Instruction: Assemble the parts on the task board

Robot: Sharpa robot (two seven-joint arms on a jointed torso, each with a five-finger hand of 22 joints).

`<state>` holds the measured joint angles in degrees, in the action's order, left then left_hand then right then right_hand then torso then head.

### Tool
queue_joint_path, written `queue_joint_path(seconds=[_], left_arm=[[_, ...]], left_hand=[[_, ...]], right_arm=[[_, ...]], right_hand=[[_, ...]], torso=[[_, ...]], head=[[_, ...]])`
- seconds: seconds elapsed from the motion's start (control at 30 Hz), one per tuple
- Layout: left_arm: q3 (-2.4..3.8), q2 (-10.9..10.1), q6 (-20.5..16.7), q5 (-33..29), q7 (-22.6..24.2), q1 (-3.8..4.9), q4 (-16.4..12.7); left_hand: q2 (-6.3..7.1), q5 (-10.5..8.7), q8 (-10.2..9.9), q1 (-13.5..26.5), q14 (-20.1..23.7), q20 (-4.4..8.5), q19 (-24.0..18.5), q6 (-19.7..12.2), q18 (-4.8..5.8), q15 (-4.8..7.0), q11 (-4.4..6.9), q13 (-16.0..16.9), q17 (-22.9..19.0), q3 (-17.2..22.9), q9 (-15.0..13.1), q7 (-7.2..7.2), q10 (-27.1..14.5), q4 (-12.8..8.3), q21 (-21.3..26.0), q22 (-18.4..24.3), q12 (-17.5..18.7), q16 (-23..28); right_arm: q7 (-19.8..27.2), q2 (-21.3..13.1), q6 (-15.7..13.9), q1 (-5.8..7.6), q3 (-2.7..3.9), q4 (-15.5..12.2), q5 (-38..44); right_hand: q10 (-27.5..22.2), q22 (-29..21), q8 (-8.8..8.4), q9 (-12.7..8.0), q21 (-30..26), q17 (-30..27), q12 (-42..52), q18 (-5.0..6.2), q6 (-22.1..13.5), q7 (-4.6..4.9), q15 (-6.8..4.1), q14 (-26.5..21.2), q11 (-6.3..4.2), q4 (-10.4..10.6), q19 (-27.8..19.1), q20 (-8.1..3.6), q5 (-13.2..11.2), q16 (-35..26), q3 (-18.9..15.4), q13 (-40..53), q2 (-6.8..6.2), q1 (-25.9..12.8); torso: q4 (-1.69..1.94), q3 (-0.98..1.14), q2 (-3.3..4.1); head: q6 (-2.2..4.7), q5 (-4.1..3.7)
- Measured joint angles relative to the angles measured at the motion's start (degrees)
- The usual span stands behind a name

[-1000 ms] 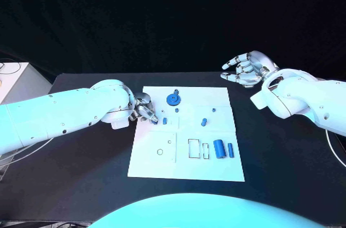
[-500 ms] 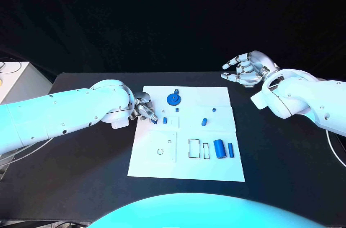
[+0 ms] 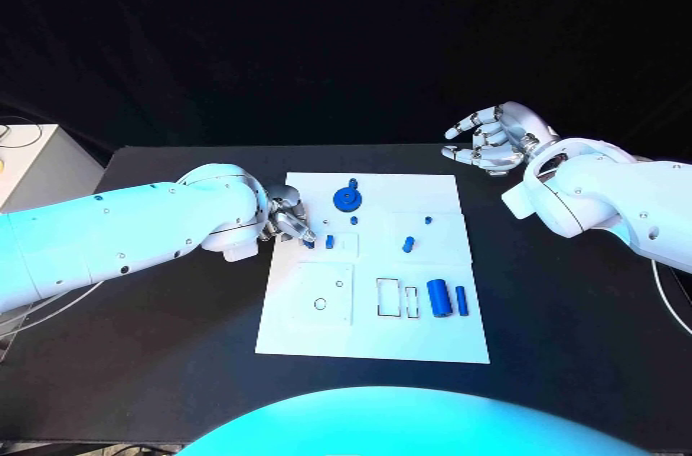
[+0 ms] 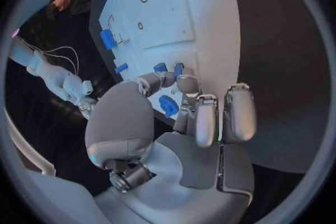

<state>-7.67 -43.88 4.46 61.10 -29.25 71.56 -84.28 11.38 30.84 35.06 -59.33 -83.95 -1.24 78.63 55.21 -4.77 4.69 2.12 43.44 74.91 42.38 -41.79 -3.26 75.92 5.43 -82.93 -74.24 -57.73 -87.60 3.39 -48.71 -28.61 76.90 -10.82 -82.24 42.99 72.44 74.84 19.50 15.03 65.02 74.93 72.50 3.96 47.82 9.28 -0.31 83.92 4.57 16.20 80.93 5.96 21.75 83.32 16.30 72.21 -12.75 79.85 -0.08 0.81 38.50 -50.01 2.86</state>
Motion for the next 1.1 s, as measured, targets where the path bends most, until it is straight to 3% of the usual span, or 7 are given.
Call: queue_joint_path(seconds=[0.53,1.1], left_arm=[[0.12,-0.1,0.1,1.5,0.0,-0.31,-0.6],[0.33,-0.6,-1.3,3.0,0.2,-1.14,-1.3]], left_hand=[[0.0,0.0,0.2,0.0,-0.2,0.0,0.0,0.0,0.0,0.21,0.02,0.1,0.0,0.0,0.0,0.0,0.2,0.0,0.0,0.0,0.0,0.0],[0.01,-0.01,0.2,0.0,-0.2,0.0,0.0,0.4,0.0,0.21,0.02,0.4,0.0,0.0,0.2,-0.01,0.4,0.0,0.0,0.0,-0.2,0.0]], right_arm=[[0.0,0.0,0.0,-0.16,0.01,0.0,0.0],[0.1,-0.2,0.0,-0.2,-0.01,0.0,0.0]], right_hand=[[0.0,0.0,0.0,0.0,0.0,0.0,0.0,0.0,0.0,0.0,0.0,0.0,0.0,0.0,0.0,0.0,0.0,0.0,0.0,0.0,0.24,-0.2],[0.0,0.0,0.0,0.0,0.0,0.0,0.0,0.0,0.0,0.0,0.0,0.0,0.0,0.0,0.0,0.0,0.2,0.0,0.0,0.0,0.24,-0.2]], torso=[[-0.01,0.09,-0.02],[-0.02,0.02,0.01]], head=[[0.0,0.09],[0.0,0.02]])
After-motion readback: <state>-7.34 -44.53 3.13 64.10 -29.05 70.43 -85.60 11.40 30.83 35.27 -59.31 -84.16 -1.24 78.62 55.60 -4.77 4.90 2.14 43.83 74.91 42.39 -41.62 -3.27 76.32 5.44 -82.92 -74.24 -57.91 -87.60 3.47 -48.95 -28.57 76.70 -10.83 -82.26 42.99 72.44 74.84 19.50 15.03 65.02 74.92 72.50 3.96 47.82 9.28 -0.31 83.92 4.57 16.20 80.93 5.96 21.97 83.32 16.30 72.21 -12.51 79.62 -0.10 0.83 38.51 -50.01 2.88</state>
